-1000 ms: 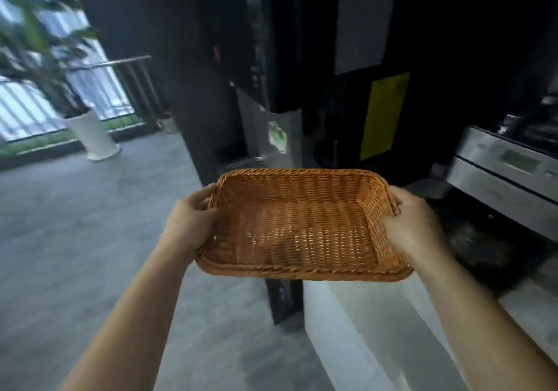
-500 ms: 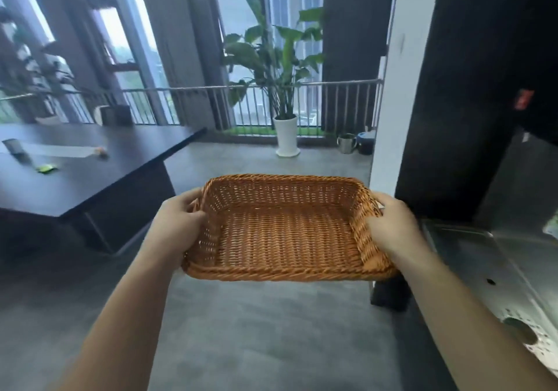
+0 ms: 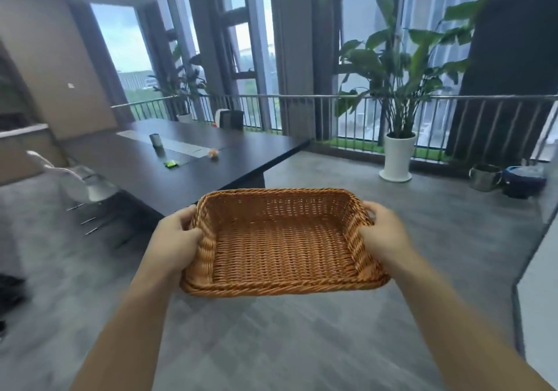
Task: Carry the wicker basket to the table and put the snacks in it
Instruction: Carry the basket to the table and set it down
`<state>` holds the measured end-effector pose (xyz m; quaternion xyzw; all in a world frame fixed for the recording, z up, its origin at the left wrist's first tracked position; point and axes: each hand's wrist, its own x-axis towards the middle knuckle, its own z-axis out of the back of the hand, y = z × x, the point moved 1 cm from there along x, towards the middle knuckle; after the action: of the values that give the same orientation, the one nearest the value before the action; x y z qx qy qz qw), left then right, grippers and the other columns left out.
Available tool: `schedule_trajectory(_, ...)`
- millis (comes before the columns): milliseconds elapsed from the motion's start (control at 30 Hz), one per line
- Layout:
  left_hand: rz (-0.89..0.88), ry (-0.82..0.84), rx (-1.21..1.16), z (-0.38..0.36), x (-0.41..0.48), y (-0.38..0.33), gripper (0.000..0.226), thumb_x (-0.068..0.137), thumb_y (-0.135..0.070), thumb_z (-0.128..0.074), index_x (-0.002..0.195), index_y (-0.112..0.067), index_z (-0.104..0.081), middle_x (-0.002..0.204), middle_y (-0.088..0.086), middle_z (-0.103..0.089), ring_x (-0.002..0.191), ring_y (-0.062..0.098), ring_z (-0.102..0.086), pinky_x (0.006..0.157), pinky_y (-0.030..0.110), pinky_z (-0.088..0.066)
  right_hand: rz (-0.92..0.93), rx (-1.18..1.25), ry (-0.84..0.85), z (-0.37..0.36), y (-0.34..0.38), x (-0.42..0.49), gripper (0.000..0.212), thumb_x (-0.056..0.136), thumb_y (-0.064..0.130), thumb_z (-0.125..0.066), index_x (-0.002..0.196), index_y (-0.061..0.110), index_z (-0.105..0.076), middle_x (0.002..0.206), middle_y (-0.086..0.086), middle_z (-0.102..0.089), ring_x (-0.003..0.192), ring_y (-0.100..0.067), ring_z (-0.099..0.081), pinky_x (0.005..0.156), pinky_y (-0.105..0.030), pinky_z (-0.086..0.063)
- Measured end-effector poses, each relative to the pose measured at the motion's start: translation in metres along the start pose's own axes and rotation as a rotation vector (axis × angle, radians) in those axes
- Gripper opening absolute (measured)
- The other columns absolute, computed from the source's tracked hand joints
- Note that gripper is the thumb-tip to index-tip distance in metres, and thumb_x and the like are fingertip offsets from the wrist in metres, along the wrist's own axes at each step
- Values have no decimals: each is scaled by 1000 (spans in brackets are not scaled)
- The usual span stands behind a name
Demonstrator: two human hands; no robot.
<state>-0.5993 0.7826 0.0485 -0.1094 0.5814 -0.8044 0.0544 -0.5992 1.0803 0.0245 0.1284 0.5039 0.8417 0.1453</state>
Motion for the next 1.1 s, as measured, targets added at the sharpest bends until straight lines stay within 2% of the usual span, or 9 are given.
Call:
schedule_trajectory(100, 12, -73, 19, -12, 48, 9, 54, 79, 12, -44, 83, -34, -72, 86, -2, -77, 81, 21, -72, 76, 39, -57, 21, 9, 64, -29, 7, 68, 43, 83, 3, -51, 124, 16, -55, 113, -11, -67, 104, -30, -63, 91, -45, -52)
schedule_trajectory(200, 35, -161, 12, -32, 100, 11, 53, 80, 13, -43, 87, -32, -71, 87, -2, -76, 82, 20, -71, 70, 34, -55, 74, 15, 145, -52, 21, 145, 43, 84, 1, -49, 124, 14, -54, 112, -12, -66, 102, -29, -63, 89, -45, -53)
schedule_trajectory(367, 85, -305, 12, -61, 179, 12, 55, 79, 14, -43, 98, -29, -70, 90, -1, -75, 87, 24, -71, 78, 39, -57, 170, -3, 249, -93, 46, 256, 46, 81, 0, -48, 124, 16, -57, 113, -10, -68, 102, -29, -64, 89, -46, -53)
schedule_trajectory(467, 119, -365, 6, -72, 223, 13, 55, 83, 15, -41, 87, -34, -66, 82, -9, -74, 74, 15, -70, 64, 29, -57, 196, -4, 317, -127, 55, 311, 47, 79, 0, -48, 122, 18, -59, 113, -10, -70, 103, -30, -64, 91, -47, -52)
schedule_trajectory(633, 132, -418, 24, -85, 308, 26, 50, 84, 13, -42, 102, -29, -62, 89, -8, -72, 74, 13, -69, 55, 18, -53, 223, -18, 385, -189, 67, 399, 45, 84, 1, -46, 126, 14, -57, 111, -11, -69, 102, -31, -64, 91, -43, -52)
schedule_trajectory(767, 161, -434, 11, -92, 397, 54, 50, 84, 13, -42, 103, -26, -67, 87, 0, -75, 73, 19, -70, 58, 27, -55, 237, -19, 395, -250, 75, 478, 43, 85, 0, -45, 124, 13, -58, 113, -12, -68, 104, -30, -62, 91, -40, -51)
schedule_trajectory(900, 188, -453, 2, -87, 509, 85, 54, 80, 15, -41, 115, -16, -67, 100, 7, -75, 90, 26, -71, 78, 42, -58, 238, -51, 401, -319, 100, 563, 44, 87, 2, -45, 127, 16, -56, 120, -8, -66, 109, -27, -60, 91, -38, -49)
schedule_trajectory(1000, 214, -475, 8, -83, 579, 98, 54, 84, 11, -43, 127, -17, -60, 108, 3, -72, 96, 21, -70, 74, 33, -58, 221, -41, 412, -362, 120, 620, 46, 90, 4, -44, 133, 18, -51, 125, -7, -63, 114, -27, -59, 94, -40, -50)
schedule_trajectory(1100, 222, -488, 19, -83, 647, 111, 55, 82, 13, -42, 122, -19, -63, 103, 2, -74, 90, 18, -71, 70, 29, -59, 205, -41, 441, -407, 132, 680, 45, 89, 4, -43, 131, 19, -53, 125, -7, -63, 113, -25, -58, 93, -37, -48)
